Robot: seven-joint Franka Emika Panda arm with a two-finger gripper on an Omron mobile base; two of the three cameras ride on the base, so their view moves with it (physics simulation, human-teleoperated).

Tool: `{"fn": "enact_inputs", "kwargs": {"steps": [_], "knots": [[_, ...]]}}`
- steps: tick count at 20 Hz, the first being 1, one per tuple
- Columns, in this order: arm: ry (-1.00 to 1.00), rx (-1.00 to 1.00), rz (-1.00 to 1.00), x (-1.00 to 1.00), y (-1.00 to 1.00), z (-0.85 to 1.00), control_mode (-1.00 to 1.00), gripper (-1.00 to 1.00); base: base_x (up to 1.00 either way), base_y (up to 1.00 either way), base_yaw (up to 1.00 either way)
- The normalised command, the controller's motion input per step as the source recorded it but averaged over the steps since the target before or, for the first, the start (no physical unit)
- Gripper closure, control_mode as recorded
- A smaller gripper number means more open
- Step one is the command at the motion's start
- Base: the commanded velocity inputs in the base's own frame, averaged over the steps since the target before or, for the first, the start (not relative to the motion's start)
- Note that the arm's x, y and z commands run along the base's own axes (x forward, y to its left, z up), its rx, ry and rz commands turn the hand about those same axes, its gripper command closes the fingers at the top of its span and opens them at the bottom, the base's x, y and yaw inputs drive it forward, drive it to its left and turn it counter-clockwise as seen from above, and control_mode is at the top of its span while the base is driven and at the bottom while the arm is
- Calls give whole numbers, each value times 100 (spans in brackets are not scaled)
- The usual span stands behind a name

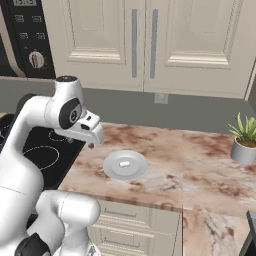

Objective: Pick up the marshmallow and place it in the cup of hot chocolate on the dining counter.

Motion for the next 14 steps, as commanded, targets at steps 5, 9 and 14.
{"fn": "enact_inputs", "kwargs": {"steps": [5,9,14], "knots": [[11,3,-21,0,-31,-36,-100,-100,0,0,0],[12,0,-17,3,-38,-31,-100,-100,0,0,0],[5,0,-15,9,-32,-36,-100,-100,0,0,0]]}}
